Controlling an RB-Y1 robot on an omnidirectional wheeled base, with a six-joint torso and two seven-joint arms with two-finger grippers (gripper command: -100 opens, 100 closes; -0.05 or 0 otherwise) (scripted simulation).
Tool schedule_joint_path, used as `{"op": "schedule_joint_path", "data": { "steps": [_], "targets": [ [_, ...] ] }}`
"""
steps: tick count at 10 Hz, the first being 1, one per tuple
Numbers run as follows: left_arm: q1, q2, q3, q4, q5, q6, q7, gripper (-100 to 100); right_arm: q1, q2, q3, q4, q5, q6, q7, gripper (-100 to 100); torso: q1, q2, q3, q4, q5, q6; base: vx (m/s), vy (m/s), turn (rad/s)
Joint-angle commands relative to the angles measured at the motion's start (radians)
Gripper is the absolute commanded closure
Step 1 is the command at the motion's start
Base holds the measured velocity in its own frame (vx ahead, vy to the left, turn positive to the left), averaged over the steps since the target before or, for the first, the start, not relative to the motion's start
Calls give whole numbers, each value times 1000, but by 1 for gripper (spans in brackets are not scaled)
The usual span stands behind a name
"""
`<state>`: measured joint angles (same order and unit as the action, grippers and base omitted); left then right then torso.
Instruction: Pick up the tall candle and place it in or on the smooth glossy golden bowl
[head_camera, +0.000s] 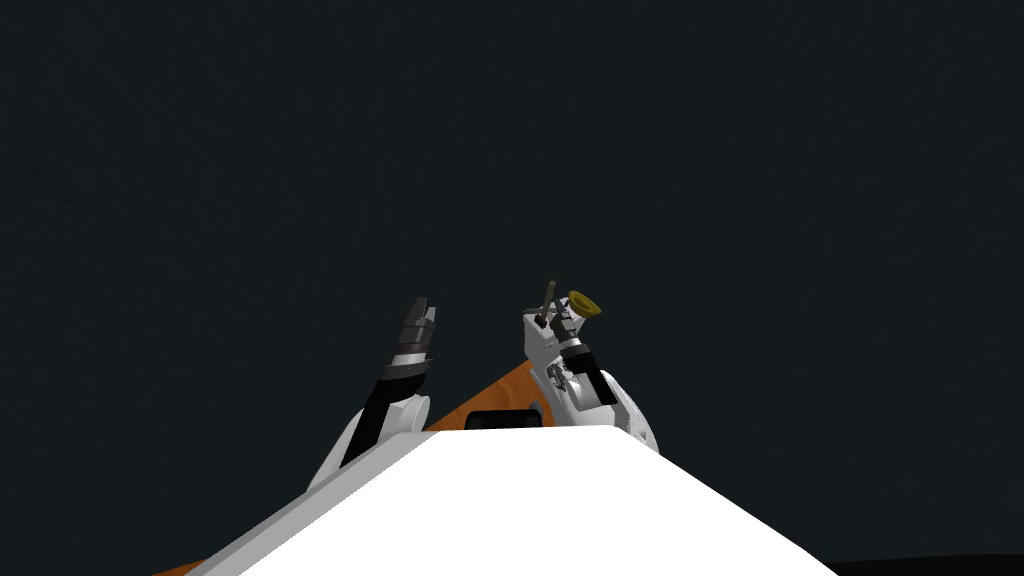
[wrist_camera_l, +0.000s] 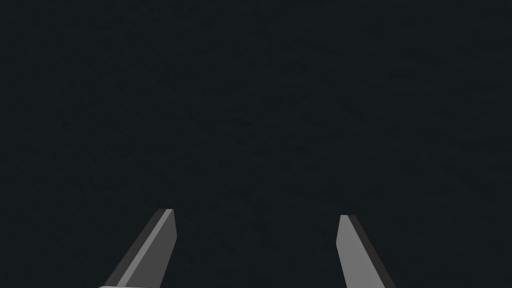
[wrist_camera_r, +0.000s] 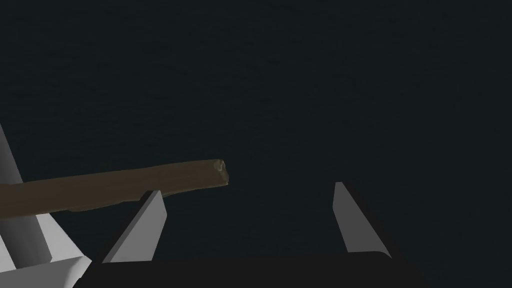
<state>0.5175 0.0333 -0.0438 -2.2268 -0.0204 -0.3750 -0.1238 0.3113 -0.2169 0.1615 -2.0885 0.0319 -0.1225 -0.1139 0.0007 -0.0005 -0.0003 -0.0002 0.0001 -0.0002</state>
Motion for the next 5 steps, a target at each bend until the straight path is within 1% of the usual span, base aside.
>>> {"op": "schedule_joint_path", "data": {
  "steps": [1, 2, 3, 4, 5],
  "targets": [
    [0, 0, 0, 0, 0, 0, 0, 0, -11, -12, 13, 0, 4, 50, -9, -100, 0, 0, 0, 0, 0, 0, 1, 4, 68],
    [0, 0, 0, 0, 0, 0, 0, 0, -41, -28, 46, 24, 19, 78, -21, -100, 0, 0, 0, 0, 0, 0, 1, 6, 122],
    [0, 0, 0, 0, 0, 0, 0, 0, -41, -28, 46, 24, 19, 106, -21, -100, 0, 0, 0, 0, 0, 0, -4, -1, 39],
    [0, 0, 0, 0, 0, 0, 0, 0, -41, -28, 46, 24, 19, 121, -21, -100, -1, 0, 0, 0, 0, 1, 2, 5, -1],
    [0, 0, 0, 0, 0, 0, 0, 0, -72, -43, 80, 49, 34, 156, -33, -100, 0, 0, 0, 0, 0, 1, -5, -3, 70]
  ]
}}
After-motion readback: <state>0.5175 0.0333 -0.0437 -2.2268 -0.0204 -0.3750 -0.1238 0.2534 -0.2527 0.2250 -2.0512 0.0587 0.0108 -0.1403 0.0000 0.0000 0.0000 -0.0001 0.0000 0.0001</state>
